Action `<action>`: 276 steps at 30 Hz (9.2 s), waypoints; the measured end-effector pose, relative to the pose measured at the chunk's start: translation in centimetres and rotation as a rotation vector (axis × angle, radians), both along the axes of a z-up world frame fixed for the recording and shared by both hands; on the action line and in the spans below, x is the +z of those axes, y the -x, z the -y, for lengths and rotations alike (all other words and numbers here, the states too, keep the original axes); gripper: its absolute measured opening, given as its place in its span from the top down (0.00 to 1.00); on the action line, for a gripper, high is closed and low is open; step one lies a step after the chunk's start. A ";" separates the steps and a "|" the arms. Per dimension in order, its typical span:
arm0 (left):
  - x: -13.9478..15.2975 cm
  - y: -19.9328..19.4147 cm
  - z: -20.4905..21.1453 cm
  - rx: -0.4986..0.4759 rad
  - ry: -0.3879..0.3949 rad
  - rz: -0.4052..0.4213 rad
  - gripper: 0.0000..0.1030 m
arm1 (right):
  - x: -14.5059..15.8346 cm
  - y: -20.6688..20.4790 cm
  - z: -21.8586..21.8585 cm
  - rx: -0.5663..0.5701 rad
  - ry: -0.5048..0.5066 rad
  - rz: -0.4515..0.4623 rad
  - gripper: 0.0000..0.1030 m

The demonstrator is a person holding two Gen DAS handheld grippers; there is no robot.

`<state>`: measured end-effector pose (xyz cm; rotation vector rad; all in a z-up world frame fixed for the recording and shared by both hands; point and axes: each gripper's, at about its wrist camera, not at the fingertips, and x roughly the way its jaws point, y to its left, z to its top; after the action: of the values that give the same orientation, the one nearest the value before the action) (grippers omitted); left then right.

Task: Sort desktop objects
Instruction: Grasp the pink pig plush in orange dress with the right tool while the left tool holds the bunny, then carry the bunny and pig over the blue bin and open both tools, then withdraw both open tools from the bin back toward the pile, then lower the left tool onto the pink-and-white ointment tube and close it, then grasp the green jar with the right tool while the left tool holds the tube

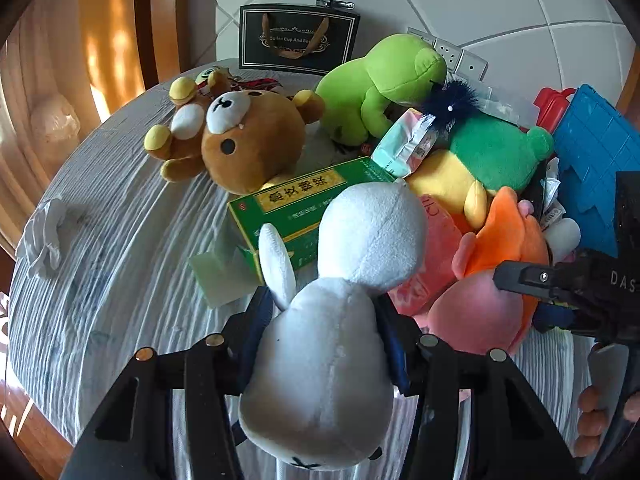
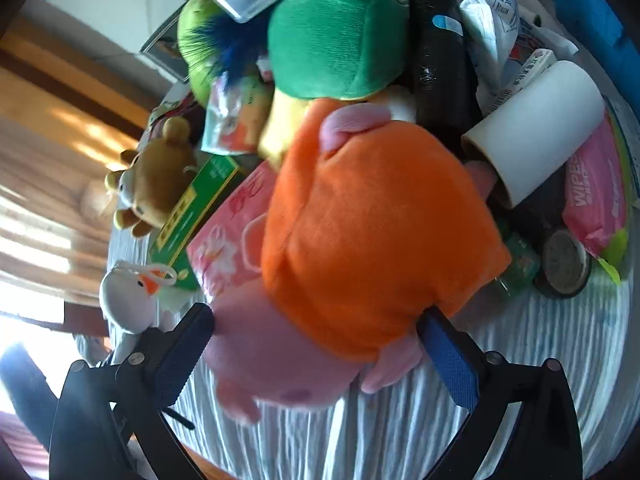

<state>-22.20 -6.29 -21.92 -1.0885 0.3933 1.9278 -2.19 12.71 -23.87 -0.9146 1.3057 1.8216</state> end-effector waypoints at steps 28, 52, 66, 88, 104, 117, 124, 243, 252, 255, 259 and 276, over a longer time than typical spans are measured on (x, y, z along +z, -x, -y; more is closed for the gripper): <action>3.2 -2.2 -2.2 -0.017 -0.005 -0.068 0.51 | 1.8 0.3 -0.6 -0.003 -0.088 0.007 0.00; 2.9 -0.9 -5.2 -0.055 -0.026 -0.085 0.51 | 1.6 4.3 -1.9 0.035 -0.156 0.085 0.21; 17.4 -9.8 -4.1 -0.170 -0.362 -0.238 0.51 | 20.8 -2.8 6.7 -0.094 -0.876 0.074 0.20; 35.0 -41.9 -17.3 -0.472 -0.596 -0.250 0.51 | 37.4 -38.8 5.6 -0.393 -1.202 0.230 0.17; 21.7 -53.2 -40.1 -0.460 0.077 -0.130 0.51 | 21.5 -51.5 -20.8 -0.154 -0.544 0.413 0.17; 17.4 -52.7 -41.9 -0.509 0.205 -0.127 0.48 | 16.3 -50.0 -21.5 -0.065 -0.473 0.506 0.13; 17.4 -52.7 -41.9 -0.499 0.200 -0.125 0.48 | 17.1 -48.8 -21.7 -0.069 -0.435 0.520 0.05; -6.8 -13.1 -10.7 -0.371 0.109 0.016 0.81 | -2.3 -7.0 0.3 0.138 -0.328 0.214 0.47; -7.0 -13.8 -10.9 -0.350 0.092 0.024 0.81 | -3.9 -4.4 -0.3 0.197 -0.370 0.304 0.49; -7.0 -14.2 -10.6 -0.343 0.094 0.030 0.83 | -4.7 -3.9 -0.7 0.217 -0.339 0.310 0.53; -6.2 -15.2 -9.6 -0.352 0.080 0.010 0.83 | -4.7 -4.3 -0.6 0.203 -0.331 0.299 0.54; 6.9 -13.6 -9.7 -0.329 -0.148 -0.140 0.83 | 8.4 -6.5 2.0 0.147 -0.569 0.129 0.54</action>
<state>-8.63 3.36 -15.00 -0.7438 0.4680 1.7132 4.34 10.69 -15.51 -0.8038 0.5947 2.0510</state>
